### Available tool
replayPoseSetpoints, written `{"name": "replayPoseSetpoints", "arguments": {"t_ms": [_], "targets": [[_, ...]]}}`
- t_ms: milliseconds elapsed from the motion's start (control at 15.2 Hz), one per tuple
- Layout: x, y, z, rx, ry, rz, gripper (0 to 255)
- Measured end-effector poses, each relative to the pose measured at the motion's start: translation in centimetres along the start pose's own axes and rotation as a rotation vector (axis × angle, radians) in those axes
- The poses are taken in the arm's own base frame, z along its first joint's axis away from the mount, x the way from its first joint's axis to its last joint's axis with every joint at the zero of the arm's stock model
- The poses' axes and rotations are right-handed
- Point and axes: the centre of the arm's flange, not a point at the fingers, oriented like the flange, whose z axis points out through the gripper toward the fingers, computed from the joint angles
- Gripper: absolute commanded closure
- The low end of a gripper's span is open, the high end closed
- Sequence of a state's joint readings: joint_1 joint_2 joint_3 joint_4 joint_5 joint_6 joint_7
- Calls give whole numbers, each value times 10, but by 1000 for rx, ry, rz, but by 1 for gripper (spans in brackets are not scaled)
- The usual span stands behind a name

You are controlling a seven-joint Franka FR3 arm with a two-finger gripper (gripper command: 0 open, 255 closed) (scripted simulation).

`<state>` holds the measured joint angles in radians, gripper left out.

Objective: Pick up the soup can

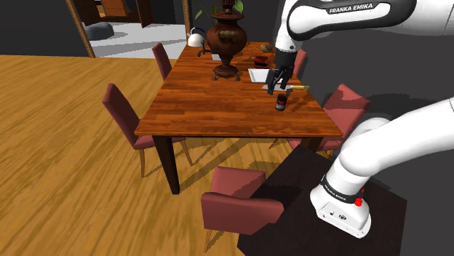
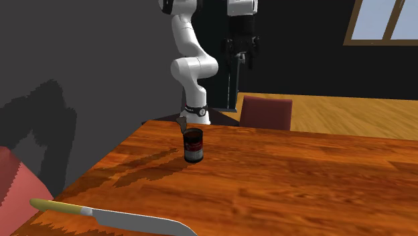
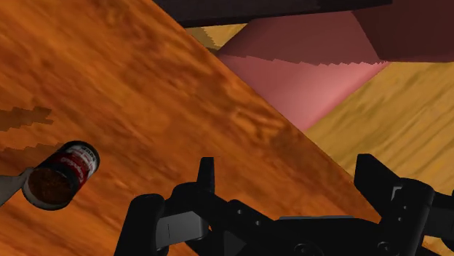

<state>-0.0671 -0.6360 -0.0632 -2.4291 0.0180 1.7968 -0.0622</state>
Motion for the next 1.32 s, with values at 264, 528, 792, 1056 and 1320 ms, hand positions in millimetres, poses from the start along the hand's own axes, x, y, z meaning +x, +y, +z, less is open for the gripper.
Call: {"name": "replayPoseSetpoints", "arguments": {"t_ms": [264,528,792,1056,1320], "targets": [[25,50,21,-1,-19,-11,0],[45,92,39,-2,-39,-21,0],[68,135,57,-2,-58,-32,0],[89,178,81,-3,-78,-42,0],[111,224,97,-4,-96,-52,0]]}}
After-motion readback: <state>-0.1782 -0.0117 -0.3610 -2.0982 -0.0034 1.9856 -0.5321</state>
